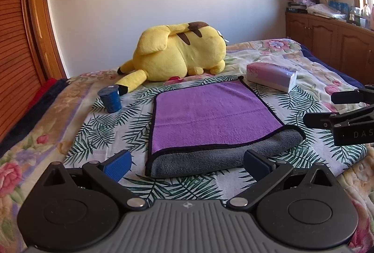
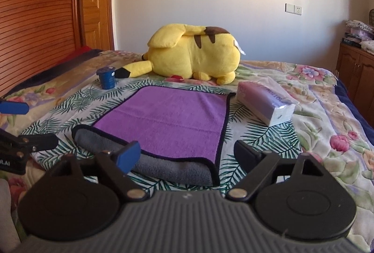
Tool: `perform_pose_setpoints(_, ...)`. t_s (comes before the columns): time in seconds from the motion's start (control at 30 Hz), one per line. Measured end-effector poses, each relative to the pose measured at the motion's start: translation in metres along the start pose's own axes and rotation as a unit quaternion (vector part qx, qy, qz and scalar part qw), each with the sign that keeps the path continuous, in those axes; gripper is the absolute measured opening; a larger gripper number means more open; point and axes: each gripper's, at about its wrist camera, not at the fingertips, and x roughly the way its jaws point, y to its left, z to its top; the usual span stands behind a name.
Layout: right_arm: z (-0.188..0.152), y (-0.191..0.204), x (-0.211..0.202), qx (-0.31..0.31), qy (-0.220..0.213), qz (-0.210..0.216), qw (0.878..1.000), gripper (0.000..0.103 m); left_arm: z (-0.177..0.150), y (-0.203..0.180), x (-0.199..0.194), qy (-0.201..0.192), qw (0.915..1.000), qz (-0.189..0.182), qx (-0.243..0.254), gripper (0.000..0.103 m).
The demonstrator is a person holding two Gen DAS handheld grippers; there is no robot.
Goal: Fold towel
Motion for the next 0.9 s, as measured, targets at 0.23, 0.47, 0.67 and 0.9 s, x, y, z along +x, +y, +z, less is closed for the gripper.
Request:
perform_pose_setpoints(0.23,0.0,-0.002,0.012,-0.003,0.016,0.01,1.0,0.086,0.004,0.009,0.014,0.011,0.9998,-0.015,-0.01,0.087)
perform_pose_setpoints(0.47,0.0,-0.005,0.026,-0.003,0.029,0.012,1.0,0.086,0.005,0.017,0.025,0.02,0.9992,-0.024,-0.027,0.076)
perform_pose_setpoints(0.67,0.001,-0.009,0.034,-0.001,0.035,0.012,0.999,0.085,0.006,0.024,0.037,0.023,0.999,-0.029,-0.027,0.068)
perform_pose_setpoints(0.9,0.0,-0.013,0.044,0.003,0.049,0.016,0.999,0.082,0.003,0.036,0.061,0.048,0.9981,-0.027,-0.028,0.052)
